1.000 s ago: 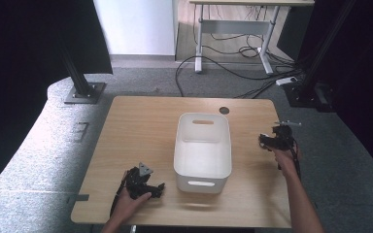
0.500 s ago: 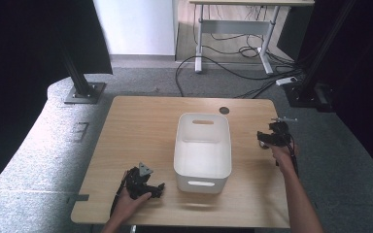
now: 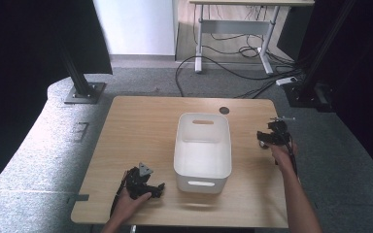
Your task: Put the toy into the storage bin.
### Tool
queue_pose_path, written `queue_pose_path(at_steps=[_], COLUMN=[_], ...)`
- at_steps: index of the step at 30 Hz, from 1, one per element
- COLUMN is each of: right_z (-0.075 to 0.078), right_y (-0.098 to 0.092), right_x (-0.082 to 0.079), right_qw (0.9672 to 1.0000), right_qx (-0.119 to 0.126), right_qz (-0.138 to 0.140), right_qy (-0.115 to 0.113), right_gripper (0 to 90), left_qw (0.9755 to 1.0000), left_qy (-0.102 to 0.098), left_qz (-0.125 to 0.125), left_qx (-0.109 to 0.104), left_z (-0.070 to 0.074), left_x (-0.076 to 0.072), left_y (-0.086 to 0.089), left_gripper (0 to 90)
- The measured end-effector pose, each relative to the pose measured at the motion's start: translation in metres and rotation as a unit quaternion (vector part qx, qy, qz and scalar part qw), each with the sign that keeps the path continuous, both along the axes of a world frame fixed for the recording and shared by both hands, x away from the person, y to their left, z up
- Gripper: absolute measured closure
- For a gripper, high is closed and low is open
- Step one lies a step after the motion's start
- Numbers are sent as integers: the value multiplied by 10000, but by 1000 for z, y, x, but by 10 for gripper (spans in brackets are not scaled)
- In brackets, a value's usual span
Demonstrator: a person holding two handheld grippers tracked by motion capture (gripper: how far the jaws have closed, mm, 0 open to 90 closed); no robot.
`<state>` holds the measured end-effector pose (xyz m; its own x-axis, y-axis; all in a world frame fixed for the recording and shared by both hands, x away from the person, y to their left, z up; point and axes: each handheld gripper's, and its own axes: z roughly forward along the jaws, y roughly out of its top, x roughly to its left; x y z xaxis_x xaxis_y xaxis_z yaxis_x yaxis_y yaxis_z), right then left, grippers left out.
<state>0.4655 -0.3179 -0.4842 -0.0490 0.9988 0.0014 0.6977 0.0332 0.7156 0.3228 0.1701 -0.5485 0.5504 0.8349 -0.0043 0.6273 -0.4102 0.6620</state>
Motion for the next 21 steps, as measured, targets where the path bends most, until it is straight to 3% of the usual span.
queue_pose_path(at_steps=[6, 10, 18, 21], right_z=[-12, -12, -22, -27], right_y=[-2, -4, -9, -10], right_x=[2, 4, 11, 14], right_qw=[9999, 10000, 9998, 9996], right_qx=[-31, 20, 35, -49], right_qz=[-38, -41, -117, -161], right_qy=[127, 56, 163, 236], right_gripper=[295, 308, 307, 310], left_qw=[10000, 10000, 10000, 10000], left_qy=[-1, 0, 0, 0], left_qz=[5, 6, 6, 6], left_qx=[1, 0, 0, 0], left_z=[0, 0, 0, 0], left_x=[0, 0, 0, 0], left_y=[0, 0, 0, 0], left_gripper=[7, 7, 7, 7])
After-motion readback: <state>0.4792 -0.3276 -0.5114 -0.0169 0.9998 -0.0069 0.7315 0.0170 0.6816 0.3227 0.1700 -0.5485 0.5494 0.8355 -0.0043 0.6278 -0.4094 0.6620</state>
